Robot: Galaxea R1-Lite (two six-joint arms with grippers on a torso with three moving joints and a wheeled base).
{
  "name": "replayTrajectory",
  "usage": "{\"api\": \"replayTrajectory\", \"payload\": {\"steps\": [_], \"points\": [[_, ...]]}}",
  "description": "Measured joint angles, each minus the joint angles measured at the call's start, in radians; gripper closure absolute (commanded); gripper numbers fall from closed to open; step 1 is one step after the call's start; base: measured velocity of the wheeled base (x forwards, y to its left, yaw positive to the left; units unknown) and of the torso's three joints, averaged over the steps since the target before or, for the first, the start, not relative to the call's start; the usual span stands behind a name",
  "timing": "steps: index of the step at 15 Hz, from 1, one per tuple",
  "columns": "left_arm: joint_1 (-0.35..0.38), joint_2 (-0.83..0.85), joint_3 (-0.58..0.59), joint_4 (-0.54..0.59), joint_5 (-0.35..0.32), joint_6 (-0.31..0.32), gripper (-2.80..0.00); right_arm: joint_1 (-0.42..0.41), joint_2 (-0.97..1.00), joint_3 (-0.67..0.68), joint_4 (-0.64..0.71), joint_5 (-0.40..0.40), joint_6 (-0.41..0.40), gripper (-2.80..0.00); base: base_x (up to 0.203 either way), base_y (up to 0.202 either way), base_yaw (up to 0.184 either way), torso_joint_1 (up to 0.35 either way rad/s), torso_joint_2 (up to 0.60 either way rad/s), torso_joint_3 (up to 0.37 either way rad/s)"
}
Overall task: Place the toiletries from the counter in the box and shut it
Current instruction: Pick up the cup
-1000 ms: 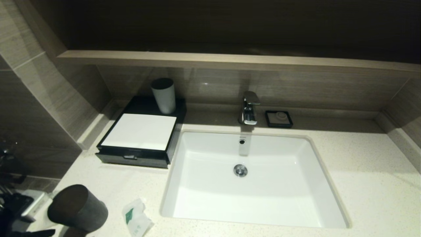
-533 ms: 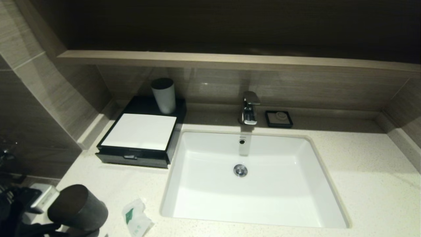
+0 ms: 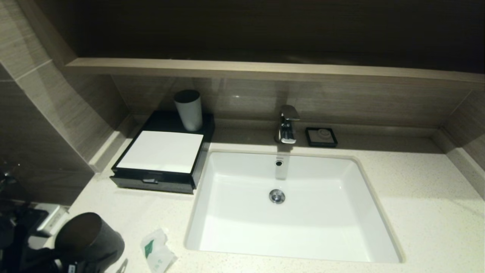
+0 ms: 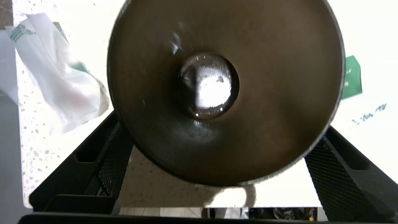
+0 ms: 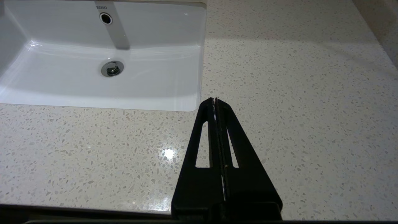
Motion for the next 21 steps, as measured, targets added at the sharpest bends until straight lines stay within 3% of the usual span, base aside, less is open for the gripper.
{"api": "replayTrajectory", "payload": {"steps": [3,17,18,21], "points": [[-0.002,0.015,0.018,-0.079,0.000,-0.013,-2.80,0.000,0.000,0.000,0.000,0.000,0.000,0.00,0.000,0.000,0.000,0.000,0.00,0.000],[-0.001,0.014,0.029,-0.134,0.000,-0.043,-2.80,0.000,0.000,0.000,0.000,0.000,0.000,0.00,0.000,0.000,0.000,0.000,0.00,0.000],[-0.001,0.014,0.029,-0.136,0.000,-0.043,0.00,0.000,0.000,0.000,0.000,0.000,0.000,0.00,0.000,0.000,0.000,0.000,0.00,0.000],[-0.001,0.013,0.029,-0.137,0.000,-0.043,0.00,0.000,0.000,0.000,0.000,0.000,0.000,0.00,0.000,0.000,0.000,0.000,0.00,0.000]]}}
